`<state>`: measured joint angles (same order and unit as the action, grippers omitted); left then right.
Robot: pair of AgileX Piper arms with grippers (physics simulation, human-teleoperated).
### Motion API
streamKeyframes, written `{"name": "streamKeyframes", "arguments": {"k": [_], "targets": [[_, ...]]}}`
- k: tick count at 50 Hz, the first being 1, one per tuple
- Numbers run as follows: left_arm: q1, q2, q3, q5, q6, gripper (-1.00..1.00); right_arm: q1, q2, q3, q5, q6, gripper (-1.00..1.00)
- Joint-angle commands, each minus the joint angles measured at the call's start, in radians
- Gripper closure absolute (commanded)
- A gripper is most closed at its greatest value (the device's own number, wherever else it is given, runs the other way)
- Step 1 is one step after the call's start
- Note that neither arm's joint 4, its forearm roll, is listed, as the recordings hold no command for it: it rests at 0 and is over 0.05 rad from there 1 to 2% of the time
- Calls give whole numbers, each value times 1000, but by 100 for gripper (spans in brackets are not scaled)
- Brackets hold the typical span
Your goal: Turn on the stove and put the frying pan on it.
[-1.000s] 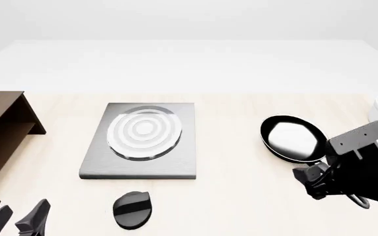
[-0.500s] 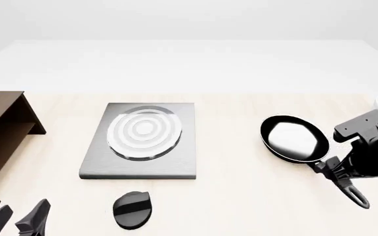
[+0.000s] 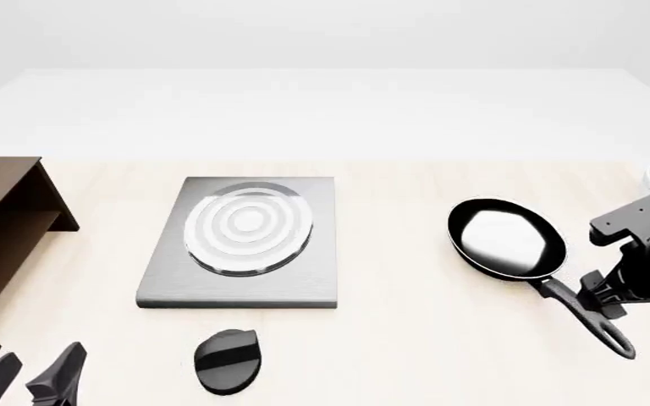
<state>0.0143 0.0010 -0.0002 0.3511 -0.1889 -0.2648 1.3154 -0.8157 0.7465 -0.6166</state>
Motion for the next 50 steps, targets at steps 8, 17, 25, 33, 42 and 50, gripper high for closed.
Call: {"name": "streamKeyframes", "arguments": {"k": [8, 17, 25, 33, 42, 50], "targets": [[0, 0, 0, 1, -3, -100, -5, 140, -5, -90, 15, -100], [-1, 0, 0, 2, -1, -100, 15, 199, 15, -146, 32, -100], [1, 0, 0, 2, 2, -100, 30, 243, 27, -186, 40, -100], [1, 0, 0, 2, 4, -100, 20, 284, 55, -233, 42, -100], [2, 0, 0, 2, 6, -100, -19, 320, 72, -260, 29, -100], [2, 0, 0, 2, 6, -100, -1, 351, 79, -281, 65, -100]]}}
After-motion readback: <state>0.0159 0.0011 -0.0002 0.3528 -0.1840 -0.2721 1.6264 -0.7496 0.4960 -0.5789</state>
